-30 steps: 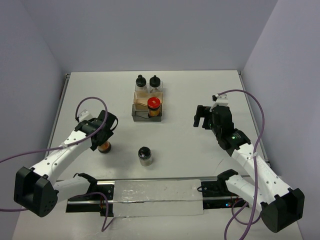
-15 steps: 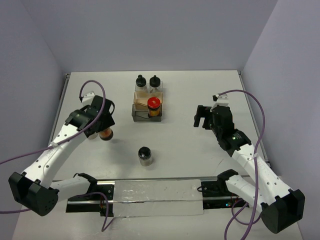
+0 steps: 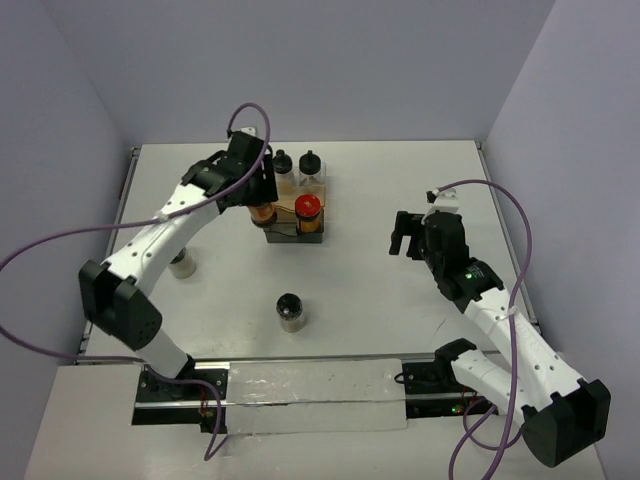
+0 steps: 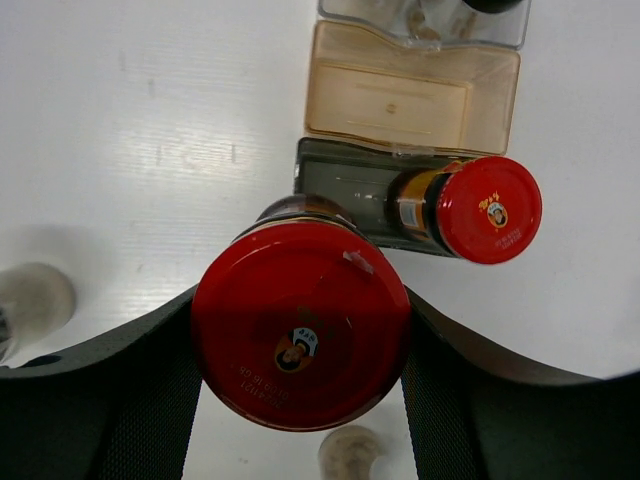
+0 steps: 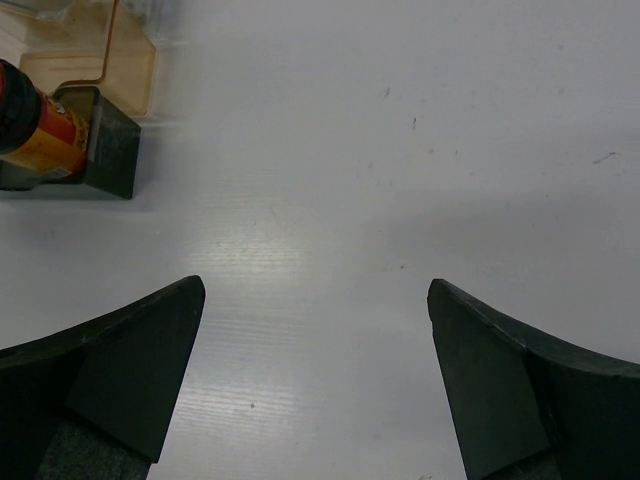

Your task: Organize the condiment bottles

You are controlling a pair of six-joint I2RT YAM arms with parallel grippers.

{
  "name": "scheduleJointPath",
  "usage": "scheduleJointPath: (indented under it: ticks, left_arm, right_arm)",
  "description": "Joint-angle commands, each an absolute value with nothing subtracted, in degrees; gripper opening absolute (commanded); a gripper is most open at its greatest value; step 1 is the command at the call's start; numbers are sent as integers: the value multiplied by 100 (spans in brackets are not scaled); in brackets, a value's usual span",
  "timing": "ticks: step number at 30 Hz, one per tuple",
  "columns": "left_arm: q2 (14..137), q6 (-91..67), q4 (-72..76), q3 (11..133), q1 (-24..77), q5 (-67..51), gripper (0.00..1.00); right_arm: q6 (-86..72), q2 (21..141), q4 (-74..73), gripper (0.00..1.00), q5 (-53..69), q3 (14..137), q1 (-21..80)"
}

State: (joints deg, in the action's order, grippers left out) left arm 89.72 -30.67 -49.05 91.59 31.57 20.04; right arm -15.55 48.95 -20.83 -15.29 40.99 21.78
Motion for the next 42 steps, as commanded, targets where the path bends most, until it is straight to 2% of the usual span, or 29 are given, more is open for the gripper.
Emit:
scheduleJointPath:
  ticks: [1,14,31,32,34,42]
  left_arm:
    - [9340,-2874,-3960,9746,3203,1814,10]
    - [10281,-2786,-3533,10006,3208,1562,10]
    - [10601,-2900,-3341,9572,3226,1688,12]
    - [10661,-2909,-3401,9589,3234,1731,15]
    - [10712,-2904,-3445,9578,3254,1761,29]
    - [10796,-2942,-3455,9513,3328,1731,74]
  right_arm:
    - [-1547,4793,-2174,100,-1782,4342,2206]
    - [-1547,5070,-2148,100,-1783,4364,2206]
    - [-1547,5089,-2101,100,-1802,4280,2215]
    - [-1547,5098,-2101,100,-1802,4280,2215]
    - [-1547,5103,-2092,100,-1793,4277,2210]
    - [-1547,5069,-2101,100,-1784,4263,2206]
